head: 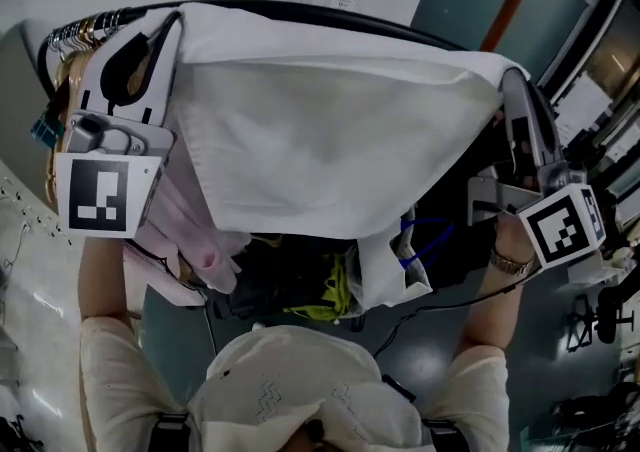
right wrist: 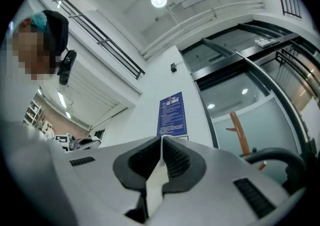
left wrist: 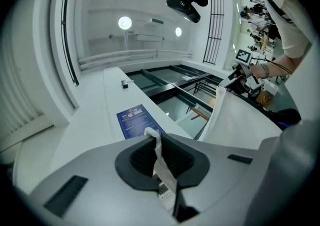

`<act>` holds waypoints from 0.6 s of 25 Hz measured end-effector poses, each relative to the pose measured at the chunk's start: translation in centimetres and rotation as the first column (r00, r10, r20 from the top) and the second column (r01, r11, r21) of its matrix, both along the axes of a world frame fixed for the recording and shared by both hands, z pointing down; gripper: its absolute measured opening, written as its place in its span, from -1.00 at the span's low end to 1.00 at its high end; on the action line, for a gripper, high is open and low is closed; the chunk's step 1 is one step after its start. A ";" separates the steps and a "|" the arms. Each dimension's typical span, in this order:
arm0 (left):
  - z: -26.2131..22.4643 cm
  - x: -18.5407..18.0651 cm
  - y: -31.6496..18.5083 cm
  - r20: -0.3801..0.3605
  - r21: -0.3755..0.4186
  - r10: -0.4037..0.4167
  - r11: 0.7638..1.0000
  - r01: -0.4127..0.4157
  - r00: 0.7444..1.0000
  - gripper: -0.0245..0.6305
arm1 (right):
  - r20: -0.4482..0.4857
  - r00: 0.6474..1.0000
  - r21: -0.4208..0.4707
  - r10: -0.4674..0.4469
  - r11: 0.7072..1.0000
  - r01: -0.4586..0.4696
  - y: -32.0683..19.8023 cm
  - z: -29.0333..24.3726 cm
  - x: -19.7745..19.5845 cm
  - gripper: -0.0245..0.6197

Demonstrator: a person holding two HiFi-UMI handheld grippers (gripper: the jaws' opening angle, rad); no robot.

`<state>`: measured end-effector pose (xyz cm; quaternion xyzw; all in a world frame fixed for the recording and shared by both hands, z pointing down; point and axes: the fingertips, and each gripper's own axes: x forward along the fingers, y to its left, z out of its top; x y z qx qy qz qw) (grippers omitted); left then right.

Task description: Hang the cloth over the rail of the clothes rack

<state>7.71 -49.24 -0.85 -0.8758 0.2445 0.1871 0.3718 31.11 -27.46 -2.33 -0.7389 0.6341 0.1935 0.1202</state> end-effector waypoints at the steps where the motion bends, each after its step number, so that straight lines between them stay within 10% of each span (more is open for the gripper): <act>1: -1.4 0.1 -0.2 0.000 0.040 -0.009 0.999 0.009 1.000 -0.86 | -0.023 1.000 0.006 -0.001 1.000 0.001 -0.3 -1.4 -0.1 -0.85; 7: -6.2 2.7 -3.2 0.069 0.278 -0.108 0.957 0.085 0.992 -0.86 | -0.108 0.994 0.001 0.015 1.000 -0.015 -3.4 -7.6 0.8 -0.85; 15: -10.1 5.8 -7.8 0.052 0.360 -0.160 0.924 0.131 0.986 -0.85 | -0.200 0.978 -0.028 0.065 0.997 -0.072 -8.2 -12.1 3.8 -0.85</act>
